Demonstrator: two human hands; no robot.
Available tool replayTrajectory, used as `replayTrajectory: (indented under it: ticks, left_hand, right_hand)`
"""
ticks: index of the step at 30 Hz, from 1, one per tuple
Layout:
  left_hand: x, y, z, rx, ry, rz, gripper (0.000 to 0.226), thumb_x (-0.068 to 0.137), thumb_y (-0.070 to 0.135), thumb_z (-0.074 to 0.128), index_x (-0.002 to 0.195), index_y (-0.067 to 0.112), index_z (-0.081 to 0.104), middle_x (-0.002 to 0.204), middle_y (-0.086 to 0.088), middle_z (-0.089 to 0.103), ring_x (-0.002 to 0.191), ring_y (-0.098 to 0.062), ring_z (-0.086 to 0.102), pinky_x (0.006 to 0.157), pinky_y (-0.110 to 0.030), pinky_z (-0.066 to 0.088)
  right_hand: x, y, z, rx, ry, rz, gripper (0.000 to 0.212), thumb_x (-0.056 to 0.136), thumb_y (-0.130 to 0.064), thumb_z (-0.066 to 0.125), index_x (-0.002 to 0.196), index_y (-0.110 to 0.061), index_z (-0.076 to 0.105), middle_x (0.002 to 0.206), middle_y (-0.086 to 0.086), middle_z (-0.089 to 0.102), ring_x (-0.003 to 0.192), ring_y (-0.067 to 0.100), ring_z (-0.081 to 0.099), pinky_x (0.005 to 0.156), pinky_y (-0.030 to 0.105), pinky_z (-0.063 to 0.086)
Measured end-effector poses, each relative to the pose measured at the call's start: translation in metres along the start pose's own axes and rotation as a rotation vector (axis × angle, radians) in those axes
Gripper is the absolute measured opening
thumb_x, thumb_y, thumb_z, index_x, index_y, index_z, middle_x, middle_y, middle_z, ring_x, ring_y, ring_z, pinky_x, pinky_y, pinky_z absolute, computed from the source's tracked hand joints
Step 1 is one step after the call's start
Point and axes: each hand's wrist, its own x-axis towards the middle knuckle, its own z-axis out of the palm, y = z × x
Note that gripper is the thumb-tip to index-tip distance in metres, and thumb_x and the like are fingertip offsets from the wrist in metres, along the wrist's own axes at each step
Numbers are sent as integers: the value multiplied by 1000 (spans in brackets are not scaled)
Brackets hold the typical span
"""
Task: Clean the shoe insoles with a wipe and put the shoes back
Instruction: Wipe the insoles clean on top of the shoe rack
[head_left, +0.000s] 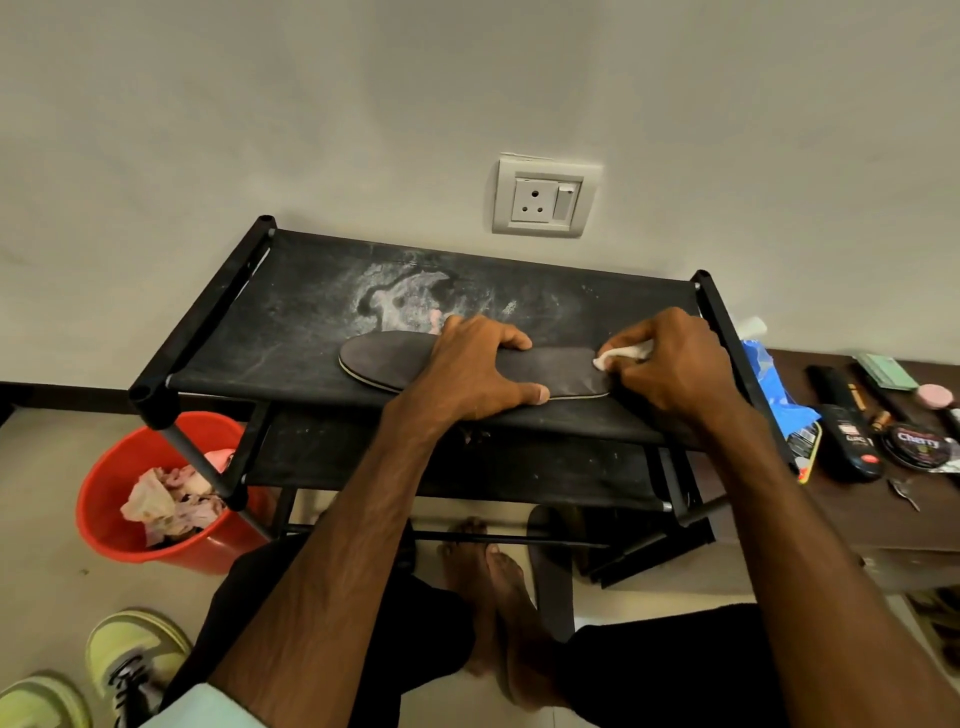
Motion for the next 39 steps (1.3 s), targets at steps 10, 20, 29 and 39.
replayTrajectory:
  ticks: [10,20,29,39]
  left_hand:
    - [-3,1,-4,-9,-8,15,65,72,51,85,130,29,65,130,8,62,129,-19,39,110,-38,36]
    - [-1,0,-4,-7,5,-13,66,71,52,85,129,29,65,130,7,61,129,-19,39,111,-39,37]
    - [-3,3,-1,-20,0,-16,67,71,53,85,131,30,64,132,7,59,130,-19,38,112,-39,37]
    - [-5,1,-6,-19,5,-13,65,70,51,86,128,28,66,129,8,62,130,-19,39,110,-41,38]
  right_hand:
    - [-15,-34,18,42,-122,-223,19,79,-35,80,95,-43,81,94,-3,79,89,21,72,81,43,60]
    - [-18,-17,12,-17,-68,-156,17,83,-23,77,95,-34,82,96,-4,79,88,19,71,83,43,61]
    - [-15,-7,5,32,-86,-91,10,82,-38,81,91,-38,81,99,-6,78,94,19,70,88,46,59]
    - [-26,-27,23,14,-88,-232,13,81,-30,77,93,-34,82,87,-5,78,84,19,72,77,42,61]
